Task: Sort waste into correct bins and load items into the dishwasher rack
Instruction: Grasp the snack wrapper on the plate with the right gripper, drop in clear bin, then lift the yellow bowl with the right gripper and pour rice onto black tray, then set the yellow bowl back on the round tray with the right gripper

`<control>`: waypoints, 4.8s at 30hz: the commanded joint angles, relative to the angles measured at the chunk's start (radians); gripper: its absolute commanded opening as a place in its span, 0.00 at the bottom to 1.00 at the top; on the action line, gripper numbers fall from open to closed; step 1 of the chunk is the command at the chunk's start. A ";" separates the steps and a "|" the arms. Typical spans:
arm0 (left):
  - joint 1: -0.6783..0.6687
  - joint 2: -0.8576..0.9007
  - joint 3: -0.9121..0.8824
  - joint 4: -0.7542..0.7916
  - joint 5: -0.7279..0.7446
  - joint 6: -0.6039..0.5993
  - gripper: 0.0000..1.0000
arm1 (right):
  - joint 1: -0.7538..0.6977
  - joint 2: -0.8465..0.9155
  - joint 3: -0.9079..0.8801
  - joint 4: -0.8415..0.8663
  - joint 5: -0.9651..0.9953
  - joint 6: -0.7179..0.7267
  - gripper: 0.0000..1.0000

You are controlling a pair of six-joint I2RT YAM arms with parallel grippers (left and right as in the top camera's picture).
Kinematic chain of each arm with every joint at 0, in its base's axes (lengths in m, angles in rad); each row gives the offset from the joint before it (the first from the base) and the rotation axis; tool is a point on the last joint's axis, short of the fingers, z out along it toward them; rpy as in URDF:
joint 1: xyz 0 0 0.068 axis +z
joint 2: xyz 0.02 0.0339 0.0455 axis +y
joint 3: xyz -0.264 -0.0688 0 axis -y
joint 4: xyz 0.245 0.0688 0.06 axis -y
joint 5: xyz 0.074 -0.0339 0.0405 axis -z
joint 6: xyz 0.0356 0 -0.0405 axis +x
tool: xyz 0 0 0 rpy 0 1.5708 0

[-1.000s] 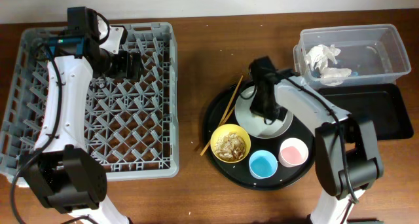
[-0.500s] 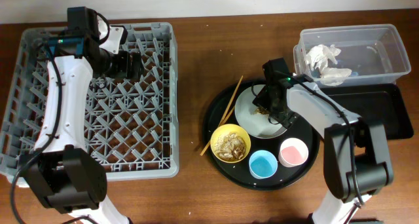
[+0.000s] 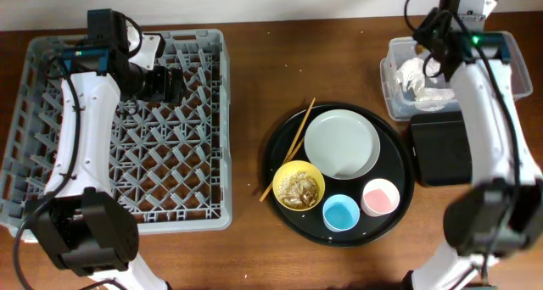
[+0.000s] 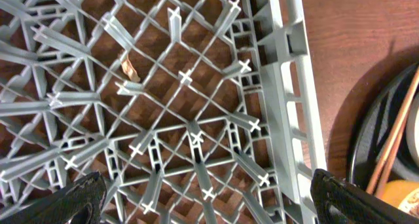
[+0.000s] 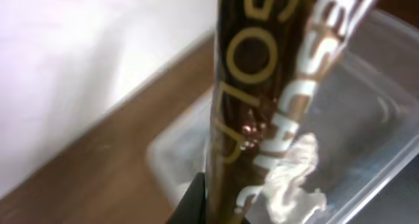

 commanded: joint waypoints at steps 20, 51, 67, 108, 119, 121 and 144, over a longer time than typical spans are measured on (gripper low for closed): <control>0.002 0.005 0.014 0.000 0.008 0.009 0.99 | 0.663 -0.137 -0.378 -0.304 -0.411 0.102 0.45; 0.002 0.005 0.014 0.000 0.008 0.009 0.99 | 0.084 -0.105 0.097 -0.726 -0.548 -0.523 0.04; 0.002 0.005 0.014 0.000 0.008 0.009 0.99 | -0.740 -0.102 -0.648 -0.187 -1.557 -1.116 0.04; 0.002 0.005 0.014 0.000 0.008 0.009 0.99 | -0.346 -0.672 -0.708 0.218 -1.424 -0.347 0.04; 0.002 0.005 0.014 0.000 0.008 0.009 0.99 | 0.673 -0.269 -0.708 0.055 -0.450 -0.347 0.04; 0.002 0.005 0.014 0.000 0.008 0.009 0.99 | 0.719 -0.208 -0.708 0.045 -0.450 -0.347 0.04; 0.002 0.005 0.014 -0.054 0.089 0.005 0.99 | 0.220 -0.378 -0.335 -0.689 -0.465 -0.351 0.40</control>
